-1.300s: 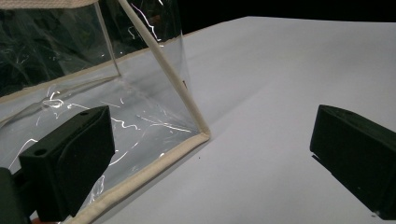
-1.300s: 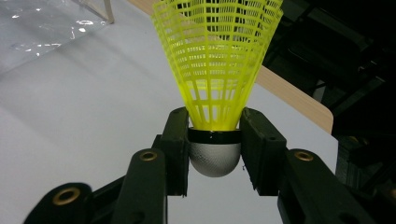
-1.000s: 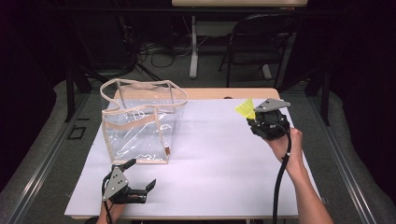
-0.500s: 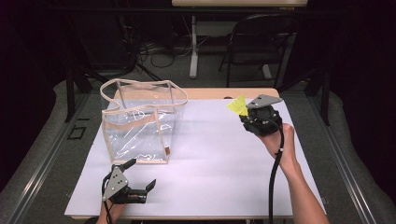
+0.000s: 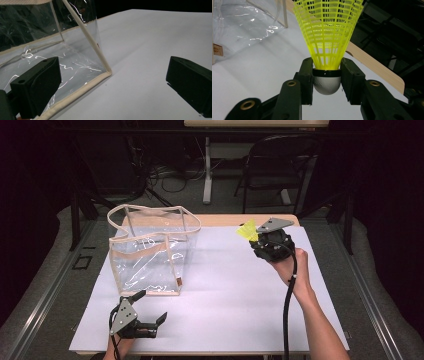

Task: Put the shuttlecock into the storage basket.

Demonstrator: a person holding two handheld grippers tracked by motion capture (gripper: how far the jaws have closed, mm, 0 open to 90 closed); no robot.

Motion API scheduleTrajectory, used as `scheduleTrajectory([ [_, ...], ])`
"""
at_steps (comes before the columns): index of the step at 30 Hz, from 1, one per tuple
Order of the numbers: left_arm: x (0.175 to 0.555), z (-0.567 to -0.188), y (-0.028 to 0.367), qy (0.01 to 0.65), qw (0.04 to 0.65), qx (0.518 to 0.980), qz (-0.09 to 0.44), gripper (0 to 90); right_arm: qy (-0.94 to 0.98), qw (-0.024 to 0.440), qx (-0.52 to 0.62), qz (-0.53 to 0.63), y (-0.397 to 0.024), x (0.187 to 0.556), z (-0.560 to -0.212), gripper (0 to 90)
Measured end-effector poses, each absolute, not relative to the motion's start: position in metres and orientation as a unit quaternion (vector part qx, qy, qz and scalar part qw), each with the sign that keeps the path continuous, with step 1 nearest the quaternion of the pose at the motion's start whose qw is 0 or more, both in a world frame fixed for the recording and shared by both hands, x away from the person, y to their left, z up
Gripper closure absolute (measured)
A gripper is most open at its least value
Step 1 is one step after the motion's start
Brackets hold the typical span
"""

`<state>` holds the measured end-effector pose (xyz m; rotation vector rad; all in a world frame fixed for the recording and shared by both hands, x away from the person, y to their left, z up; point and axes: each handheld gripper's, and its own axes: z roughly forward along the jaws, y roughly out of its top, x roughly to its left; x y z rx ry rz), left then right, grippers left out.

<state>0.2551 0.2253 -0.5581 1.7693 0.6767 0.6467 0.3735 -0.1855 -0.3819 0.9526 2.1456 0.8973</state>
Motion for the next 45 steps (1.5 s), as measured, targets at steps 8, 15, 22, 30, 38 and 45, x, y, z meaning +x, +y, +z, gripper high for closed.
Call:
scheduleTrajectory([
  [8, 0.255, -0.558, 0.225, 0.284, 0.539, 0.745, 0.272, 0.0, 0.814, 0.305, 0.355, 0.344, -0.178, 0.378, -0.38, 64.1],
  [15, 0.255, -0.558, 0.225, 0.285, 0.538, 0.745, 0.273, 0.0, 0.817, 0.302, 0.349, 0.346, -0.172, 0.382, -0.377, 64.1],
  [22, 0.255, -0.558, 0.225, 0.284, 0.539, 0.745, 0.272, 0.0, 0.819, 0.298, 0.345, 0.348, -0.166, 0.387, -0.376, 64.1],
  [30, 0.255, -0.558, 0.225, 0.285, 0.539, 0.744, 0.272, 0.0, 0.822, 0.294, 0.338, 0.351, -0.155, 0.392, -0.374, 64.1],
  [38, 0.255, -0.558, 0.225, 0.284, 0.54, 0.744, 0.272, 0.0, 0.825, 0.291, 0.332, 0.353, -0.147, 0.395, -0.371, 64.1],
  [45, 0.255, -0.558, 0.225, 0.284, 0.539, 0.745, 0.272, 0.0, 0.825, 0.292, 0.33, 0.355, -0.144, 0.396, -0.368, 64.1],
])
